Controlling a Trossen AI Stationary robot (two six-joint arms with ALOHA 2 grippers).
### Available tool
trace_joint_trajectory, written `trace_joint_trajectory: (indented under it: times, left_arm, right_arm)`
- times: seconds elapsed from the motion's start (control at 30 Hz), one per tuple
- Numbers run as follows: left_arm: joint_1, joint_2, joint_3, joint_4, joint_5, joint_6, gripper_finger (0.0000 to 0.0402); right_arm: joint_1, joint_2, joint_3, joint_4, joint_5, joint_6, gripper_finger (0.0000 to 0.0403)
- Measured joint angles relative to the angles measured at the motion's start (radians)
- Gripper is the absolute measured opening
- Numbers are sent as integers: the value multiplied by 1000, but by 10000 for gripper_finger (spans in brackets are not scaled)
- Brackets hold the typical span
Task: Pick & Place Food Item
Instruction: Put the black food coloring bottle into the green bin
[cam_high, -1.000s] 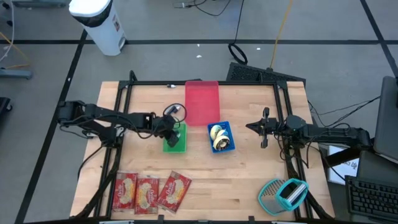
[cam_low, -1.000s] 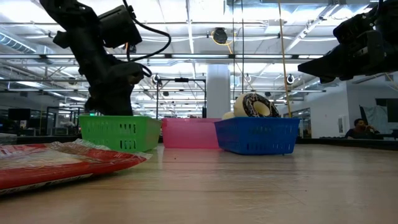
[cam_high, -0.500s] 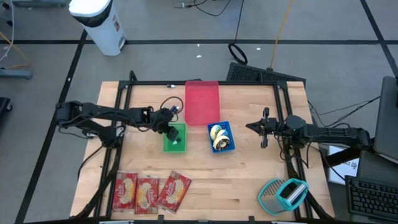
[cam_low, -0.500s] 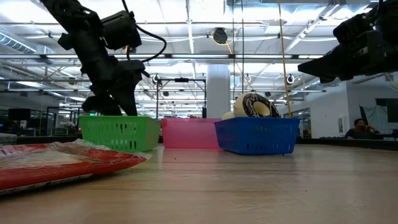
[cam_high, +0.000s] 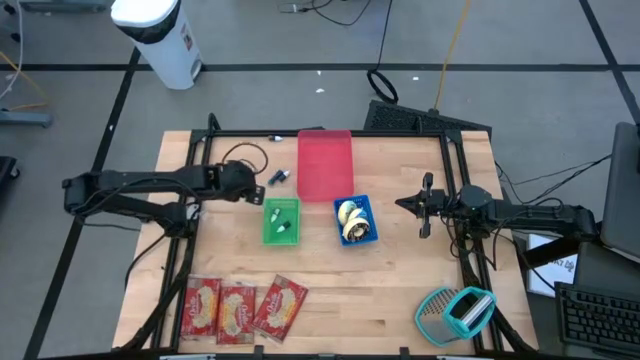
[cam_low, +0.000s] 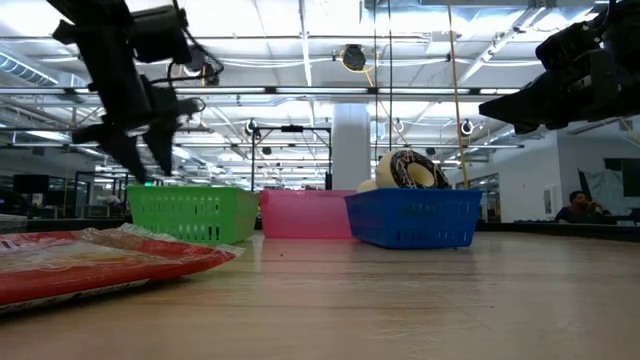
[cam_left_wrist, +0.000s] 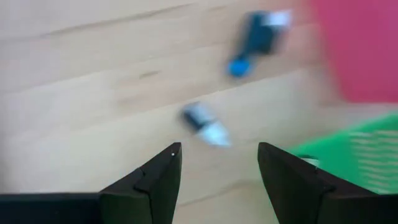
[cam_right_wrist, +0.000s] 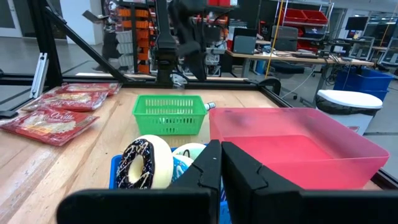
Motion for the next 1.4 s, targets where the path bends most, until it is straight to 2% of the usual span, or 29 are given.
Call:
trace_joint_trajectory:
  times: [0.07, 0.43, 0.67, 0.83, 1.27, 1.4]
  left_arm:
    - [0, 16, 0, -48, -35, -56, 214]
    - [14, 246, 0, 8, -91, -172, 214]
    - [13, 344, 0, 157, -86, -167, 214]
    - [13, 382, 0, 161, -79, -170, 214]
    - [14, 381, -1, 92, -88, -155, 214]
    - [14, 381, -1, 93, -58, -62, 214]
  right_arm:
    - [0, 0, 0, 0, 0, 0, 4]
    - [0, 0, 0, 0, 0, 0, 4]
    - [0, 0, 0, 0, 0, 0, 4]
    - [0, 0, 0, 0, 0, 0, 4]
    - [0, 0, 0, 0, 0, 0, 4]
    - [0, 0, 0, 0, 0, 0, 4]
